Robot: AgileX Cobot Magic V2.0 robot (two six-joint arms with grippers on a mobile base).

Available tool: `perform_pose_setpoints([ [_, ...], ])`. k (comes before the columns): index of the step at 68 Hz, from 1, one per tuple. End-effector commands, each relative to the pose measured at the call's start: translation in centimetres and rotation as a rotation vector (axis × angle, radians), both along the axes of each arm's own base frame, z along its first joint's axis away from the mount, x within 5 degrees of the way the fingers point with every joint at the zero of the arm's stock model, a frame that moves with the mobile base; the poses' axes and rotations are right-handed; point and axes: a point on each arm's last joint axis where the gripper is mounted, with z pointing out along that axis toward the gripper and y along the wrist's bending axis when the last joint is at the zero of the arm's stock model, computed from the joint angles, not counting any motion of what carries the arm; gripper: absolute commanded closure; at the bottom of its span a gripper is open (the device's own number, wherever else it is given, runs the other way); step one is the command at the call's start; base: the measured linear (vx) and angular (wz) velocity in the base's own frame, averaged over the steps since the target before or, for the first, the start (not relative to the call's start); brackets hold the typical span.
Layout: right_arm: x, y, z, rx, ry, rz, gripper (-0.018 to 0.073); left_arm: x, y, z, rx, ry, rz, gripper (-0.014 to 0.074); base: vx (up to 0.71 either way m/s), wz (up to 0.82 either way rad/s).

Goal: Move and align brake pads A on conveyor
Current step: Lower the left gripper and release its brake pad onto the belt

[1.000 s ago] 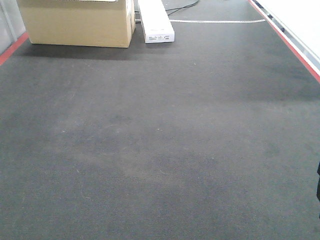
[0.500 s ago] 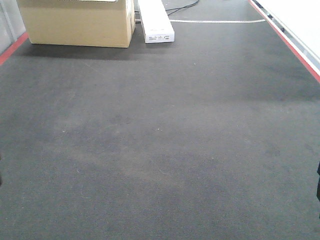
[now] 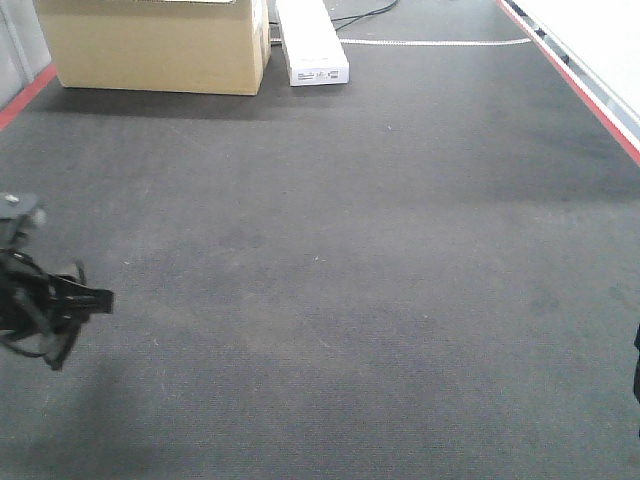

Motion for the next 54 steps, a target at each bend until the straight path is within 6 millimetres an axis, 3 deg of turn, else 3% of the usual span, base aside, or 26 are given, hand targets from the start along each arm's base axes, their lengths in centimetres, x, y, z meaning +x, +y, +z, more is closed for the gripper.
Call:
perform_pose_setpoints([
  [1, 0.2, 0.1, 1.8, 0.009, -0.126, 0.014, 0.0566, 1.9, -0.3, 0.5, -0.019, -0.053, 0.011, 0.0554, 0.0, 0.0],
  [14, 0.2, 0.1, 1.8, 0.009, -0.126, 0.014, 0.0566, 4.1, -0.6, -2.7, -0.007, 0.045, 0.013, 0.05, 0.0, 0.0],
  [26, 0.2, 0.1, 1.8, 0.009, -0.126, 0.014, 0.0566, 5.3, -0.7, -4.1, -0.003, 0.079, 0.013, 0.04, 0.0, 0.0],
  [43, 0.2, 0.1, 1.8, 0.009, -0.126, 0.014, 0.0566, 5.7, -0.8, -4.5, -0.002, 0.085, 0.013, 0.0158, 0.0, 0.0],
  [54, 0.2, 0.1, 1.8, 0.009, -0.126, 0.014, 0.0566, 5.1, -0.7, -3.0, 0.003, 0.068, 0.002, 0.0094, 0.0, 0.0],
])
